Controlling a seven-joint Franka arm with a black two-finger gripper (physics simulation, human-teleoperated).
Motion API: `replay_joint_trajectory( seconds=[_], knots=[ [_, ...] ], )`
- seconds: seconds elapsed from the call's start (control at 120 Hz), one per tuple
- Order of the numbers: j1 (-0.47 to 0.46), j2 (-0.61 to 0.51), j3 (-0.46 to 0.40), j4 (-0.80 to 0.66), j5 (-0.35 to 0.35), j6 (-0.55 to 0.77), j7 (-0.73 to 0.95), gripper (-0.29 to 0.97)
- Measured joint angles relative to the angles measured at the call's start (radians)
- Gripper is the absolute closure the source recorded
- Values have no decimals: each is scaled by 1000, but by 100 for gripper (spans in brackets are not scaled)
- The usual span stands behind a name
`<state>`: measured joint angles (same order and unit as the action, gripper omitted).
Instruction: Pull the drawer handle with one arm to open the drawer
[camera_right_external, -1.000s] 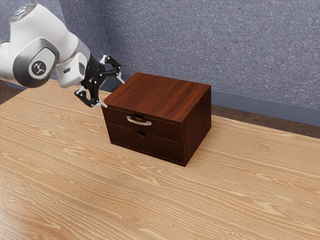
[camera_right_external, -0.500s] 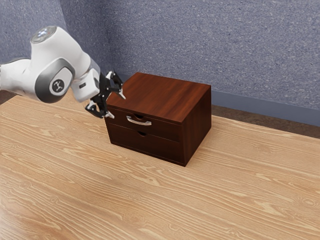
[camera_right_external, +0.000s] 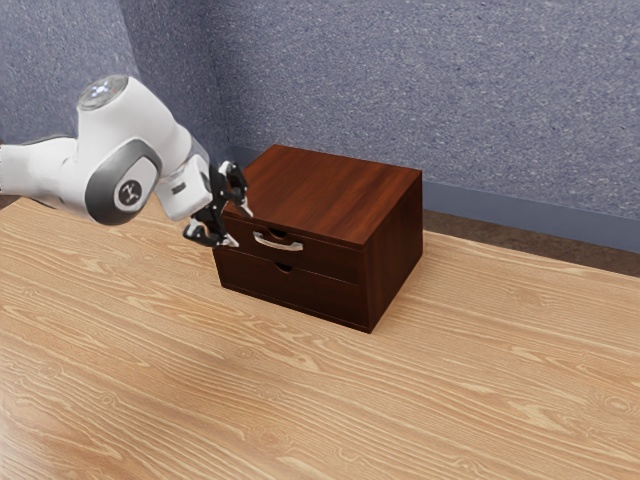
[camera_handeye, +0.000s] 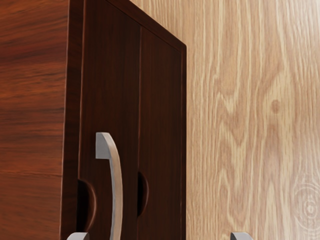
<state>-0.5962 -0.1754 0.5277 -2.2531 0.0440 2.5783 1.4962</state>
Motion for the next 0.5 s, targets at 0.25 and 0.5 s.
replay_joint_trajectory(
  seconds=[0.25,0.5],
  knots=[
    [0,36,0,-20,-7,71,-25,36],
    [-1,52,0,-29,-11,113,-41,40]
  ],
)
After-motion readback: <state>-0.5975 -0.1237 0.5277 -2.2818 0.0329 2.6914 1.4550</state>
